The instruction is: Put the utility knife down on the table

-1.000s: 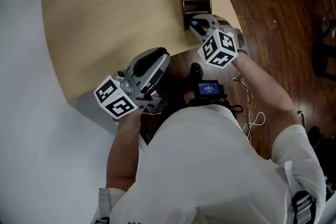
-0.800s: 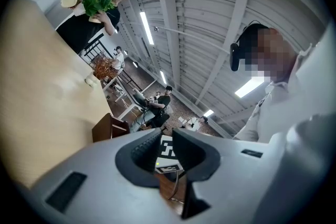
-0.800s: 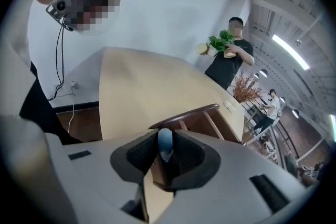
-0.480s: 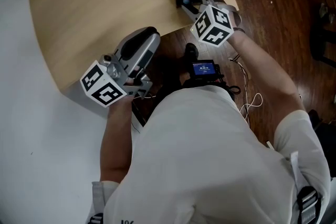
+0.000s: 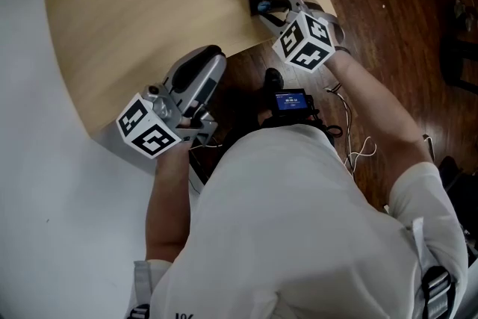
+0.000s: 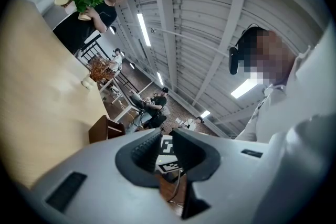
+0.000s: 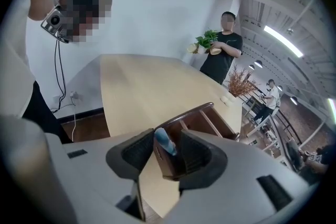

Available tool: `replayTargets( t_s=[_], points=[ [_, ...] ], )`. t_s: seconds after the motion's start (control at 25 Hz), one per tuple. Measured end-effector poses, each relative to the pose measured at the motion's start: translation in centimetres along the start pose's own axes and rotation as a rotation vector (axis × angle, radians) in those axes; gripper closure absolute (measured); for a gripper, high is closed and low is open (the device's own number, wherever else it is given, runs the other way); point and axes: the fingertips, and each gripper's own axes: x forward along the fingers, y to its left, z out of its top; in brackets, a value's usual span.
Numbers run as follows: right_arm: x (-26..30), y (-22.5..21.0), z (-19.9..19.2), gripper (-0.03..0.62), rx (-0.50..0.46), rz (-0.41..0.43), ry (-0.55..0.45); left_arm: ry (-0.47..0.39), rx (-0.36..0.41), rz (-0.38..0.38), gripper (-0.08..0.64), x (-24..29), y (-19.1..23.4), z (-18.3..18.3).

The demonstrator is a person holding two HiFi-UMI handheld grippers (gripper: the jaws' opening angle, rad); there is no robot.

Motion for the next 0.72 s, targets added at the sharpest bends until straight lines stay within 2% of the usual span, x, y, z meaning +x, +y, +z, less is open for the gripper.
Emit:
replayTargets(
  t_s=[0.32, 0.56, 0.72],
  points=[
    [-0.8, 0.3, -0.9, 0.45, 0.015, -0.016, 0.013, -0.009, 0.012, -0.023, 0.495, 0.0, -0.1, -0.1],
    [-2.5, -0.1, -0.6, 0.451, 0.049, -0.065, -0.013, -0.024, 0.014, -0.036, 0.495, -0.2, -0.1, 0.1],
    [-4.6, -0.6, -0.2, 0.451, 0.129, -0.1, -0.043, -0.042, 0.018, -0.047, 0.495, -0.3, -0.5, 0.4]
  ],
)
